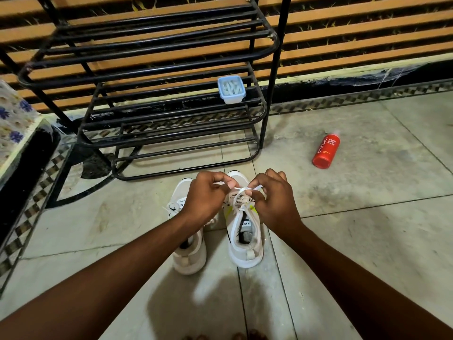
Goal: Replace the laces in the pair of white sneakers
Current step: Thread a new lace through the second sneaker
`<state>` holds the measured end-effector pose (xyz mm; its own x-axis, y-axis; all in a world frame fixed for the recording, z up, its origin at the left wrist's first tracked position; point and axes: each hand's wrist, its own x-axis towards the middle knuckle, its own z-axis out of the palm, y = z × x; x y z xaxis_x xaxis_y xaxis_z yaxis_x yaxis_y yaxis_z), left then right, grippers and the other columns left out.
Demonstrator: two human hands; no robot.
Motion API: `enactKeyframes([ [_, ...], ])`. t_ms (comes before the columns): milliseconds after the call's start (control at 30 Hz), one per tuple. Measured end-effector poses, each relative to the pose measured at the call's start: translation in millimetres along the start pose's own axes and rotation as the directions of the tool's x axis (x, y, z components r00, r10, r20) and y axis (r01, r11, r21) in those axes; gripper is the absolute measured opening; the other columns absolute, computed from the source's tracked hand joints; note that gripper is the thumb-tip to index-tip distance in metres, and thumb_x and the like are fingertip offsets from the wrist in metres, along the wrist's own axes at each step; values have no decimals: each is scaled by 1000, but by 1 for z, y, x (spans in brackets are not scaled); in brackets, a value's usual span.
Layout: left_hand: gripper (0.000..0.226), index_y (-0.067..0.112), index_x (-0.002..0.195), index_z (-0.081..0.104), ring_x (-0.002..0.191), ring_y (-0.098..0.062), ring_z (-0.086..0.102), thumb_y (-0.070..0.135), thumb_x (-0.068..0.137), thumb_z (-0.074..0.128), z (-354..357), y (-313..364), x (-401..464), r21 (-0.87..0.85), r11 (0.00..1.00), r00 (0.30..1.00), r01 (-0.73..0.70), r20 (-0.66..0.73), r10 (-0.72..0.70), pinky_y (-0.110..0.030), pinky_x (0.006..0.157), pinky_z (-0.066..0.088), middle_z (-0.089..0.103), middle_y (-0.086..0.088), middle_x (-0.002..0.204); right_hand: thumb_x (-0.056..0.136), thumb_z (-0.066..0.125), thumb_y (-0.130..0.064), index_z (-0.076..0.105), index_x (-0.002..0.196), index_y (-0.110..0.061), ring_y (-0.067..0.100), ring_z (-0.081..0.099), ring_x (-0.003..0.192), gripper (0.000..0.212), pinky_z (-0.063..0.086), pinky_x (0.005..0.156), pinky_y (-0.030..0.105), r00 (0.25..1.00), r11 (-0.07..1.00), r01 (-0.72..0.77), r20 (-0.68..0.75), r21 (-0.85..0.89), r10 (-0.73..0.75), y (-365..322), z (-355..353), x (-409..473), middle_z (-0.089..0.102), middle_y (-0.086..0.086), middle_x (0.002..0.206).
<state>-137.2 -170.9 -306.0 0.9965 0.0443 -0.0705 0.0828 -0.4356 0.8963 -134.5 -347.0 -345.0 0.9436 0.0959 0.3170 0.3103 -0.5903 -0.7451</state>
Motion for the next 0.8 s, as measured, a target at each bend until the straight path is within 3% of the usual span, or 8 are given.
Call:
enactKeyframes([
  [100,5,30,86,83,77,2,69,28,89,80,-2,-8,0,121,993,997,-3,-74,12,-30,75,56,77,15,88,83,72,-16,67,81,-23,21,47,84,9,46,69,44,999,999,-52,-5,-1,52,5,-1,3,51,-11,80],
  [167,6,42,85,80,96,-16,71,36,85,81,-2,-9,-3,209,978,992,7,-121,18,-43,84,59,74,14,95,83,75,-16,68,81,-24,22,48,85,11,47,69,43,998,998,-58,1,-1,58,7,-2,2,53,-11,80],
  [233,7,43,84,79,102,-25,62,36,85,82,0,-6,-6,276,961,987,2,-157,43,-46,83,57,59,8,94,82,76,-13,69,80,-21,22,49,85,11,45,68,39,999,999,-53,5,11,53,5,-1,1,53,-14,79],
  [333,4,39,86,81,102,-20,49,38,84,84,1,-2,-10,360,933,975,5,-207,74,-37,82,49,43,9,89,80,78,-7,70,76,-15,22,54,84,11,40,68,32,998,997,-64,-2,35,64,2,0,-2,57,-16,77],
  [500,5,33,86,81,96,-23,48,38,85,82,-16,-21,-13,618,776,933,124,-339,121,-37,77,46,42,6,92,76,73,-6,72,69,-19,18,57,83,15,42,72,33,988,987,-157,10,32,157,9,-12,-4,64,-14,72],
  [600,5,30,85,80,91,-26,48,29,82,84,-25,-35,-22,729,680,929,84,-303,210,-39,73,45,42,3,93,74,74,-6,71,67,-21,16,57,78,17,37,69,31,976,976,-217,-4,9,217,17,-23,-6,67,-11,71],
  [733,11,23,74,79,87,-31,49,19,75,89,-23,-49,-31,772,636,930,28,-253,266,-39,66,43,46,-2,94,71,71,-4,72,64,-17,7,56,60,15,34,58,19,935,935,-354,-36,-33,353,26,-33,-11,64,-11,60],
  [800,11,21,71,79,90,-30,49,20,74,89,-26,-56,-31,798,603,937,25,-228,263,-39,68,43,49,-3,100,72,69,-5,72,64,-16,8,60,59,13,40,56,20,912,911,-409,-69,-55,405,31,-38,-13,66,-8,59],
])
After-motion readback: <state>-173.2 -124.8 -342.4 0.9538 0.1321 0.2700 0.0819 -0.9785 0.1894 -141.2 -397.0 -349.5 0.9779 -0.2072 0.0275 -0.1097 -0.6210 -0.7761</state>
